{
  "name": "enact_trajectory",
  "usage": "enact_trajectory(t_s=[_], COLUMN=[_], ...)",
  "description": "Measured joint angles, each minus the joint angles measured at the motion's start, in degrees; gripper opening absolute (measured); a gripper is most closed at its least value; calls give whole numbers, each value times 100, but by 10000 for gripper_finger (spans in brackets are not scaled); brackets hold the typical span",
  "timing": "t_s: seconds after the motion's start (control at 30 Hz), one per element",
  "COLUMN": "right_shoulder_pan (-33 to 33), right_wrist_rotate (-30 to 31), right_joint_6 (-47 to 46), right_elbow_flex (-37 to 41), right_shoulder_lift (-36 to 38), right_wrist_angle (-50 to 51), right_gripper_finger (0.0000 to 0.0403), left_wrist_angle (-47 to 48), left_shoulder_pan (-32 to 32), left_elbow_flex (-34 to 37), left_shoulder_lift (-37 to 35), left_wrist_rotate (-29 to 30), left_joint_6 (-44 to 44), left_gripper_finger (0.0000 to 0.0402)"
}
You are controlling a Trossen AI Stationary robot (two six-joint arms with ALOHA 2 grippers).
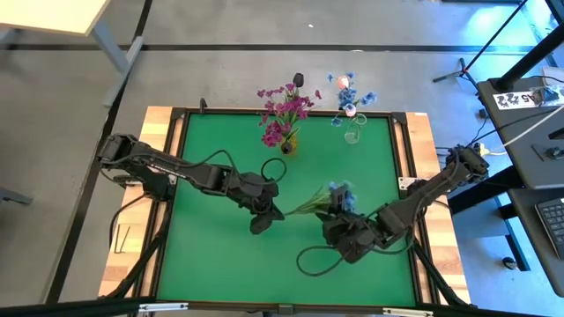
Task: Sort flowers into vase by color
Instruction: Put the blue flowers into the transparent vase
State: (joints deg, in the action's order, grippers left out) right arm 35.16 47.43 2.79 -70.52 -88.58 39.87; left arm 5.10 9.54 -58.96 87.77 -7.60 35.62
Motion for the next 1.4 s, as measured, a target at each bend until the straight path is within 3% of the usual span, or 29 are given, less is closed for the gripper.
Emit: enact_trajectory(t_s=[0.2,0.37,0.53,0.7,0.8,0.9,1.03,1.23,1.4], right_shoulder_pan=[218,575,1261,1898,2000,1943,1592,731,-114], right_wrist_rotate=[107,467,1380,2518,2713,2708,2261,12,-1128], right_joint_6=[-548,-1319,-1356,-1846,-2174,-2216,-1832,50,1315], right_elbow_flex=[-672,-1253,-1294,-1088,-644,-72,721,2027,2831], right_shoulder_lift=[3,57,442,875,1128,1384,1718,2232,2479], right_wrist_angle=[740,1160,673,517,225,-346,-1454,-4671,-7313], right_gripper_finger=[217,277,286,287,287,287,287,287,287], left_wrist_angle=[73,25,-559,-1078,-1698,-2352,-2823,-3107,-3434], left_shoulder_pan=[1,51,173,331,387,387,325,275,291], left_elbow_flex=[0,0,2,-2,-2,-2,-2,-2,-2], left_shoulder_lift=[0,-43,-200,-561,-666,-672,-671,-667,-640], left_wrist_rotate=[320,1090,1800,2895,3423,3420,3164,2573,2028], left_joint_6=[-38,-351,-825,-1457,-1930,-2364,-2660,-2726,-2885], left_gripper_finger=[6,6,6,6,6,6,6,6,9])
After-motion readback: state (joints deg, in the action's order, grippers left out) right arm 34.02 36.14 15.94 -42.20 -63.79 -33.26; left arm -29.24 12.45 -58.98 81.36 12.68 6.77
